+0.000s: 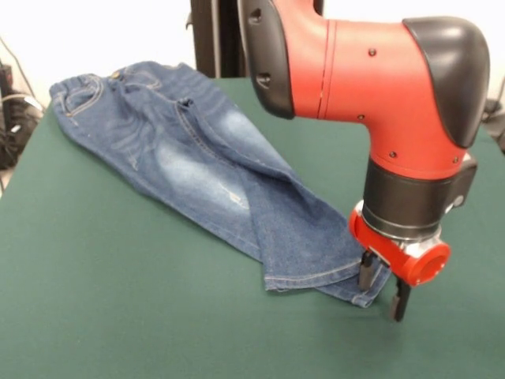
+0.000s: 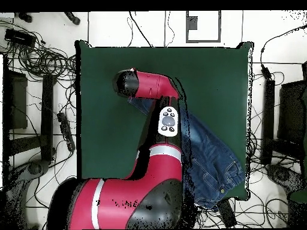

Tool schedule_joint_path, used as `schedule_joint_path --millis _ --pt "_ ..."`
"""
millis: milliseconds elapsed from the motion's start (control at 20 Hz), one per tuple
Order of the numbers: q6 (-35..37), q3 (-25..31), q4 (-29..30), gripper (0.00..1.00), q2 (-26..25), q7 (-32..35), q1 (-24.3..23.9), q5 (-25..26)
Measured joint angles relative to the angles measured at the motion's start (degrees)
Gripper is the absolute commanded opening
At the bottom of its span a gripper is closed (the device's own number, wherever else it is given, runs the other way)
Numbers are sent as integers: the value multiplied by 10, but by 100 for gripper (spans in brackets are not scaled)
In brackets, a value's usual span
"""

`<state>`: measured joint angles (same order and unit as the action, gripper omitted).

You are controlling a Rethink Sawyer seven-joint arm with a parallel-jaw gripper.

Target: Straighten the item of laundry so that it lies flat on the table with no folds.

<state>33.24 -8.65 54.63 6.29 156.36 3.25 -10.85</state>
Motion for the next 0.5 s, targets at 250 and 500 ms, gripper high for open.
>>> schedule_joint_path --millis 250,500 --pt "0 -15 -2 0 -5 0 7 -8" --pt "0 -42 -5 0 -11 0 21 -11"
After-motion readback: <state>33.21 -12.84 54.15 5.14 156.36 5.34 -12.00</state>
